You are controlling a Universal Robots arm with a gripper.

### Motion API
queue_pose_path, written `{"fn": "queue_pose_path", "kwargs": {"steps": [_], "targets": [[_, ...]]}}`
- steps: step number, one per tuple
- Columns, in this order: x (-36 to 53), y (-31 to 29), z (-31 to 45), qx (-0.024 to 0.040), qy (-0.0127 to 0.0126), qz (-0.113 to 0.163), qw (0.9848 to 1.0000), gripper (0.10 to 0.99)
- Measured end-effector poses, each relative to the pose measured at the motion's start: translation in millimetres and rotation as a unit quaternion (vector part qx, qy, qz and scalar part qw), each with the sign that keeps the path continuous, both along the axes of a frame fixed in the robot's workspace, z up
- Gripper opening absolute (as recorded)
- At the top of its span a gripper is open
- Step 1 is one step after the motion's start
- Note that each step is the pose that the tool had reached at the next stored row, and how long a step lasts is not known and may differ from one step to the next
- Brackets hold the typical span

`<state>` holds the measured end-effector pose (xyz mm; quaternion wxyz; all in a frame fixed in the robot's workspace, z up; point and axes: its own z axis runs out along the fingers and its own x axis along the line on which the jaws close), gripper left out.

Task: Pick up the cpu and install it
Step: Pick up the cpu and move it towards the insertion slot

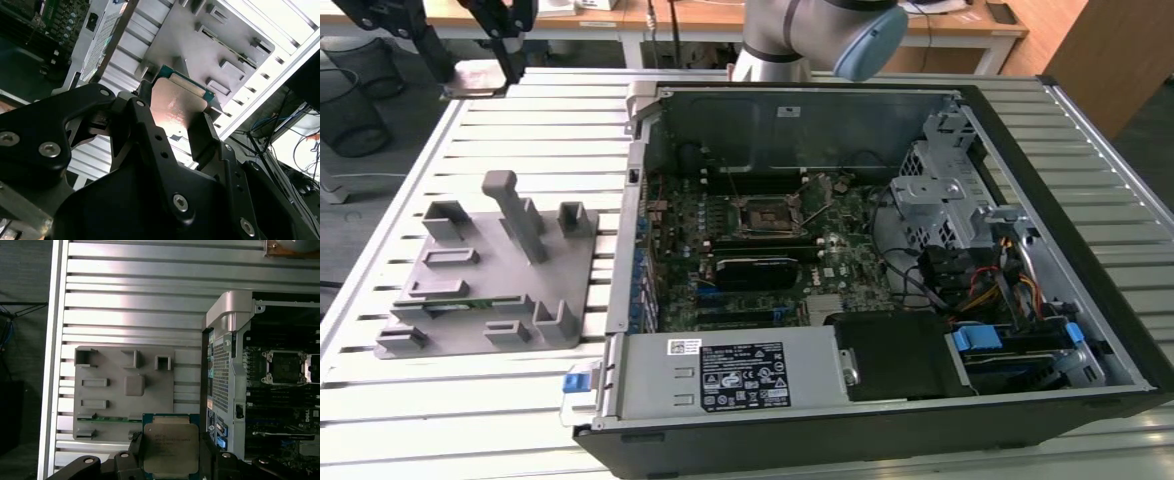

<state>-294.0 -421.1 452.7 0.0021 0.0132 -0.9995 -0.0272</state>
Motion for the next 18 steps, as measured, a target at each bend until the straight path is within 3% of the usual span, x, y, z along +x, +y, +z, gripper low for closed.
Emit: {"fn": "queue_pose_path", "kwargs": {"steps": [18], "targets": [[19.4, 0.0, -1.8, 0.0, 0.0, 0.0, 1.0, 0.537]]}}
